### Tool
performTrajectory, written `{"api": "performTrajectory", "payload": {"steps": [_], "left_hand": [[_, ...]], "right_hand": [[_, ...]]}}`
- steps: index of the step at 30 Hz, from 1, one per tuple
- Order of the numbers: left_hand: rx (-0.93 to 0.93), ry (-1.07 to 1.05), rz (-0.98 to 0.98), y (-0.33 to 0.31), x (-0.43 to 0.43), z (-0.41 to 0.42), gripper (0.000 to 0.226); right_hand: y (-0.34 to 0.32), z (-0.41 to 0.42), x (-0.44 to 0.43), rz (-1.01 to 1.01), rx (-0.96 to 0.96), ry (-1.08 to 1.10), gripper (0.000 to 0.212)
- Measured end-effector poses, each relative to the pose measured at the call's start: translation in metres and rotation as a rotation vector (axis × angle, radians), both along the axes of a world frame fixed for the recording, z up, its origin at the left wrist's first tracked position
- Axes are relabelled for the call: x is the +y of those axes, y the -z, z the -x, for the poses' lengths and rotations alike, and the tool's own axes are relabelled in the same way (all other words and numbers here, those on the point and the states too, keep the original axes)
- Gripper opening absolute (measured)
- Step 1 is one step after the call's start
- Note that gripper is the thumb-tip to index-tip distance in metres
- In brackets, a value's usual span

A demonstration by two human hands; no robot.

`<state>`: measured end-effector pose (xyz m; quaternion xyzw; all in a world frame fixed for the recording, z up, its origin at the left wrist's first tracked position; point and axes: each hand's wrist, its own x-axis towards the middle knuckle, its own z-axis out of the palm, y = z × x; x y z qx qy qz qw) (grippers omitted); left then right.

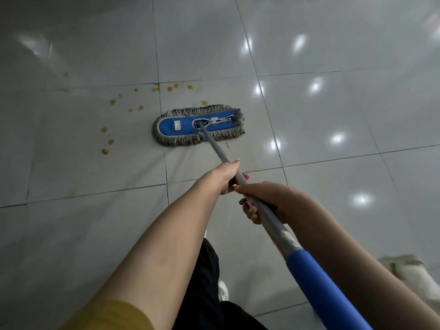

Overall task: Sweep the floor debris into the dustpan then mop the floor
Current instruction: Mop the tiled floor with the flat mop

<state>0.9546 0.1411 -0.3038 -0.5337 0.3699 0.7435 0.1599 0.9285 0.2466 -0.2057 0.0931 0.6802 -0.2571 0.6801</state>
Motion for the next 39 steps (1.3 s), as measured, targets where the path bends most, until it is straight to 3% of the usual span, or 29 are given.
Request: {"api": "performTrajectory", "payload": {"steps": [28,39], "left_hand": [[0.03,-0.223,-0.025,-0.004,-0.31,0.262,0.029],[0.048,-0.349,-0.044,0.003,-0.394,0.309,0.025]], "right_hand": [[-0.002,0.282,-0.315,-0.002,-0.033,-0.149,0.041],[0.006,0.336,-0.404,-0.02,-0.074,-0.19,0.04]]}}
